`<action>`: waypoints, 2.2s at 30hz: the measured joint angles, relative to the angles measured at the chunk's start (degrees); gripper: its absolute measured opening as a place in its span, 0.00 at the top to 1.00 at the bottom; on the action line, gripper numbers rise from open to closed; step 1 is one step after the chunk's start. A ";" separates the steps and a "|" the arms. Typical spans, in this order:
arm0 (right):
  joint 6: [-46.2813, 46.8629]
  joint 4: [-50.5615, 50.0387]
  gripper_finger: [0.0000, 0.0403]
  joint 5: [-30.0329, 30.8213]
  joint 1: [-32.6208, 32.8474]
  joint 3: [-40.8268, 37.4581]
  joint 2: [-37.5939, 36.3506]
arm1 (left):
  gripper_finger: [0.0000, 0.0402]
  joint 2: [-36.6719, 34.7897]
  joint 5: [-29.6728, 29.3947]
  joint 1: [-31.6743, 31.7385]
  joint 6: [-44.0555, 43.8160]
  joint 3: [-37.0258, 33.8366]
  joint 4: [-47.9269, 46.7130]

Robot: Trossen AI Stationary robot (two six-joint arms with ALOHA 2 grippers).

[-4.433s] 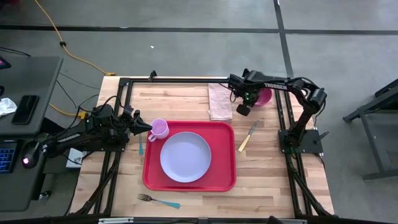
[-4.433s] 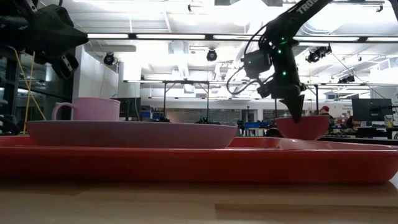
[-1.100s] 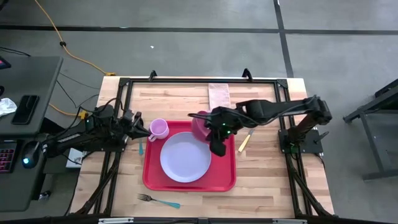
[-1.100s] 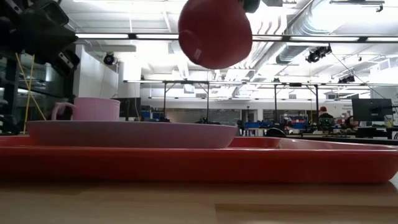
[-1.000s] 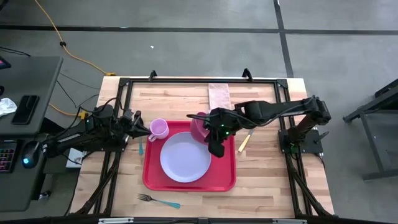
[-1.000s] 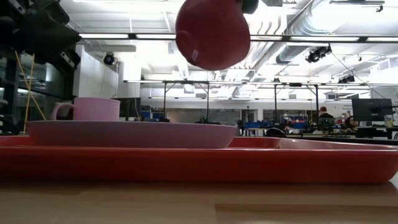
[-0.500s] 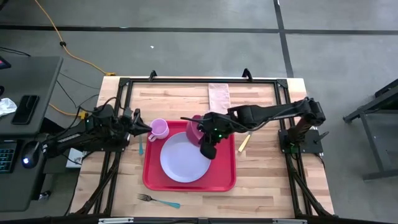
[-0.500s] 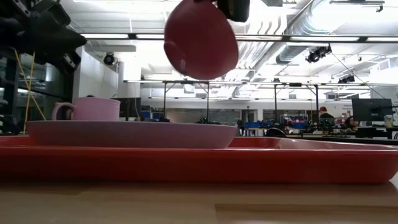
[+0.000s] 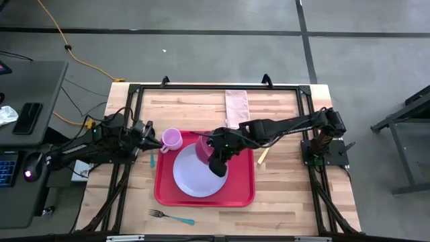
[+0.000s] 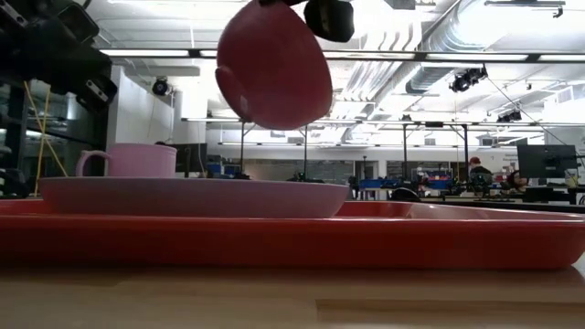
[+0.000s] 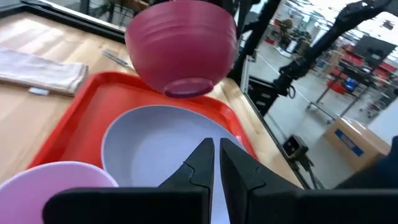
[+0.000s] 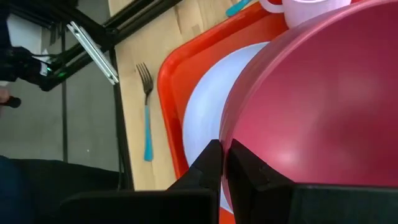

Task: Set up tray
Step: Put the red bowl on top of the blue plate

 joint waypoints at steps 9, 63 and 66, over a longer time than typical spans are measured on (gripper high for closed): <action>2.68 2.77 1.00 0.65 2.45 0.00 0.00 | 0.86 -0.02 6.06 0.00 0.30 0.00 -2.91; -44.18 -8.09 1.00 10.76 9.02 0.02 2.67 | 0.86 5.46 -4.21 0.00 -59.09 0.03 39.80; -46.68 -8.31 1.00 12.56 9.02 0.02 2.65 | 0.86 9.95 -4.35 0.00 -59.04 1.71 41.48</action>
